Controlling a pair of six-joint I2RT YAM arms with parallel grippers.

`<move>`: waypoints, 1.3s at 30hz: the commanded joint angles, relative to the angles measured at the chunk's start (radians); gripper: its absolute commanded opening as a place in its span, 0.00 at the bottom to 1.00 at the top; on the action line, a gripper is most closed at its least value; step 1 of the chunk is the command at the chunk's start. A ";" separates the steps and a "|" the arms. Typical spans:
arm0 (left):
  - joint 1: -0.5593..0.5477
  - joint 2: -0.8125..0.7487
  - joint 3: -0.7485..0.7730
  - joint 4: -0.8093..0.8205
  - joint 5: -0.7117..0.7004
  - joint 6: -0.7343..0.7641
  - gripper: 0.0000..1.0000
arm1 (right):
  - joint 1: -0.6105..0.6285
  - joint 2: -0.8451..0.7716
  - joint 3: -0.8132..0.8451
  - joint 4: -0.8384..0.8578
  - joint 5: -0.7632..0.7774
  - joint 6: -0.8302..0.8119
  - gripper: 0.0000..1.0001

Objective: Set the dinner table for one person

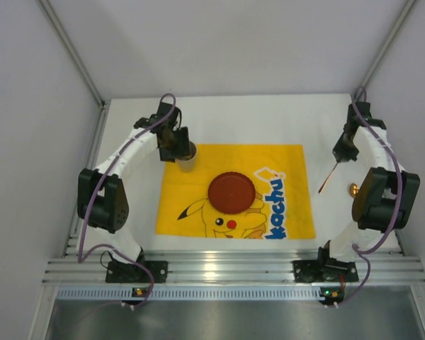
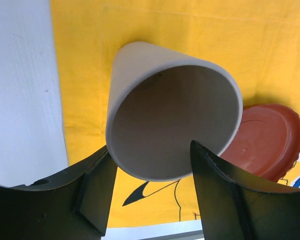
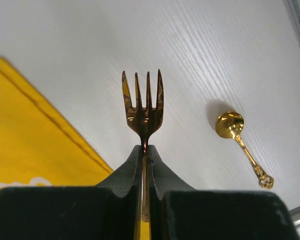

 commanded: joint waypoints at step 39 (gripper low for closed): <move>-0.017 -0.130 0.088 -0.093 -0.083 -0.105 0.72 | 0.550 0.037 -0.022 0.008 -0.129 -0.061 0.46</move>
